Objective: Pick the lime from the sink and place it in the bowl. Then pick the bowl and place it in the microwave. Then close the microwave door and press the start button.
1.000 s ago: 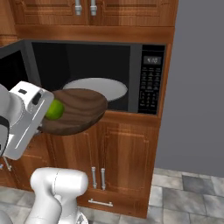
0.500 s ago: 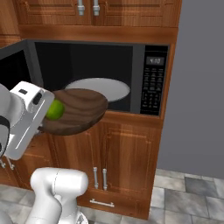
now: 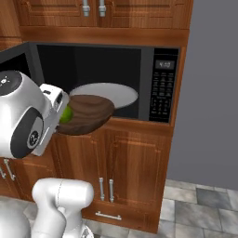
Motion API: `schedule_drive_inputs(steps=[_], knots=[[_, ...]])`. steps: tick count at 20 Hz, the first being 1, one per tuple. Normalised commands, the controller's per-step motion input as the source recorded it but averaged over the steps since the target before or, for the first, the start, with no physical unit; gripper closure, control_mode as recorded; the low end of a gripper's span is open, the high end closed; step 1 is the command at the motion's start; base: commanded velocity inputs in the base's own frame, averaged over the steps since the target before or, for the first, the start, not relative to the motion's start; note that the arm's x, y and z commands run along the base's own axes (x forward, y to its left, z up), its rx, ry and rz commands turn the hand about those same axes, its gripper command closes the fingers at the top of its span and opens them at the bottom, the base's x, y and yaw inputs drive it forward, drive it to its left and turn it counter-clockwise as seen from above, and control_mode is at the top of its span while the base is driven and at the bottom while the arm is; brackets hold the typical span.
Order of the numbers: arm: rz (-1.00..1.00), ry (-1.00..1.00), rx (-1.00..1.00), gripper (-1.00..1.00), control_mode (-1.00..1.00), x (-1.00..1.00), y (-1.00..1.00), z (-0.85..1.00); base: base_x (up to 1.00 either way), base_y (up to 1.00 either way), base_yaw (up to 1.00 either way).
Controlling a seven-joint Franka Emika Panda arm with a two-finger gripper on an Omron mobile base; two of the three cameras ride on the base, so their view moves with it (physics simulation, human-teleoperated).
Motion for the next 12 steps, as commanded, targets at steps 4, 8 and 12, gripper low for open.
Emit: schedule_drive_inputs(steps=[4,8,12], knots=[[0.08,0.0,-0.01,1.0,-1.0,1.0,0.12,-0.28,0.0,0.0,0.0],[0.03,0.0,-0.03,1.0,-1.0,1.0,0.17,-0.03,0.0,0.0,0.0],[0.01,0.0,-0.02,1.0,-1.0,1.0,0.02,0.0,0.0,0.0,0.0]])
